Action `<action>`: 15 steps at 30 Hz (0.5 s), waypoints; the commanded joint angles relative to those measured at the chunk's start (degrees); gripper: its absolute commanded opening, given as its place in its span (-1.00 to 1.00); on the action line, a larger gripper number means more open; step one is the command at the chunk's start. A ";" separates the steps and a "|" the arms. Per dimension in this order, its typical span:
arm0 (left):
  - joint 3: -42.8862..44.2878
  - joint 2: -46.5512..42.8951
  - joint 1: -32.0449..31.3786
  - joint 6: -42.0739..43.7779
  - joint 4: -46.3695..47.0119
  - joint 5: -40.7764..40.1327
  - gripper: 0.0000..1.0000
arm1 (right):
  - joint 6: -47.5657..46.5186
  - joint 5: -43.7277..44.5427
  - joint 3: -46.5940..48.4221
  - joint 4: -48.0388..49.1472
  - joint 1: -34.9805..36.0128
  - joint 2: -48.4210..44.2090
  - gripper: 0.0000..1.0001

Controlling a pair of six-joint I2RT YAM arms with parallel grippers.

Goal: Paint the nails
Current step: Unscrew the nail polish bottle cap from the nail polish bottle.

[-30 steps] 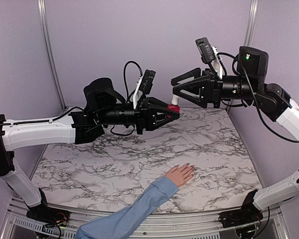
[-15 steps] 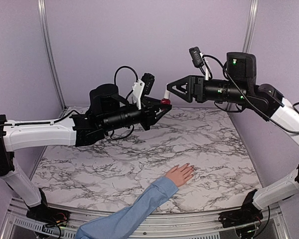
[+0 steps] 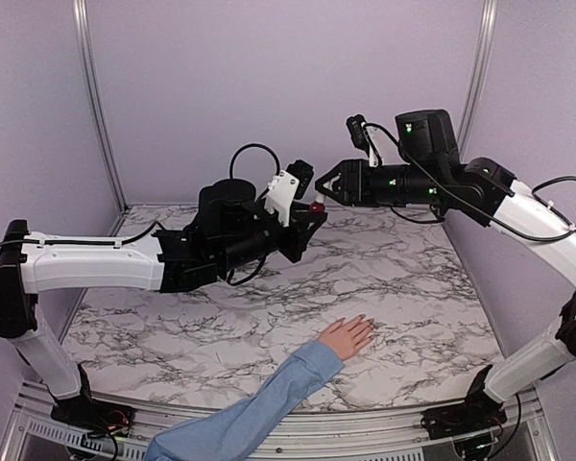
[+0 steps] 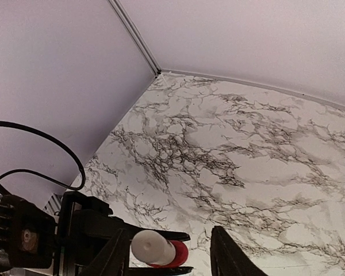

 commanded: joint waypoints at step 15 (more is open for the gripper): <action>5.33 3.23 -1.40 3.82 -1.59 -5.63 -1.00 | 0.57 2.10 2.12 0.43 1.59 0.62 -0.71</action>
